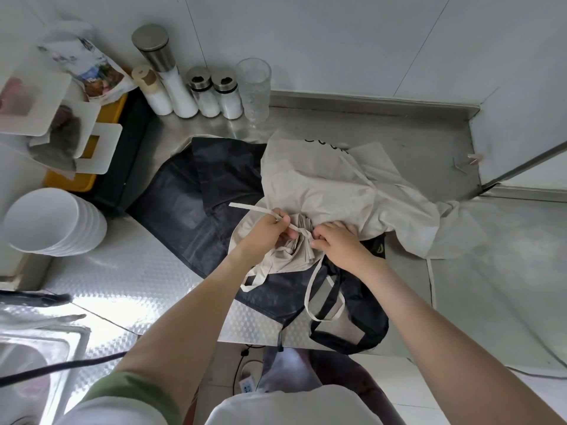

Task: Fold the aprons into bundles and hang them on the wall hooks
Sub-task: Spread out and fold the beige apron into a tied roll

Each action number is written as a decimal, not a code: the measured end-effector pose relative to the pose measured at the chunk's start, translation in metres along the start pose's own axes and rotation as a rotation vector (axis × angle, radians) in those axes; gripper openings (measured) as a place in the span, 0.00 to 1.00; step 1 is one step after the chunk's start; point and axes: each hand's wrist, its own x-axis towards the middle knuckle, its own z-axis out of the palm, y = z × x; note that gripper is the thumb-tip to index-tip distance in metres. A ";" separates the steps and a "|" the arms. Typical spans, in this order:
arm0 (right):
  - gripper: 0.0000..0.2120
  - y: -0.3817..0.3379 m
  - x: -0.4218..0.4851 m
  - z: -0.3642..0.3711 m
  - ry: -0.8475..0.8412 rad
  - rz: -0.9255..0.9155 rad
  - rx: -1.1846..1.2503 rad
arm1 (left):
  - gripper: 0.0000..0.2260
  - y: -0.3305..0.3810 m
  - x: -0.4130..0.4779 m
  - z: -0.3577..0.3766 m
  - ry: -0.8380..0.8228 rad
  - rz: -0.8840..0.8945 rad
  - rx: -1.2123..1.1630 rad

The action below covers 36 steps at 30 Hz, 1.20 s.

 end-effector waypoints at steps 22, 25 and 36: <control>0.12 0.001 -0.018 -0.018 0.170 0.106 1.275 | 0.13 0.019 -0.005 0.015 0.174 0.049 0.010; 0.09 -0.004 -0.013 -0.015 0.150 0.023 1.478 | 0.14 0.022 -0.008 0.015 0.241 0.062 0.077; 0.13 -0.018 0.002 -0.004 0.142 -0.017 1.937 | 0.17 0.005 -0.008 0.004 0.417 -0.224 -0.518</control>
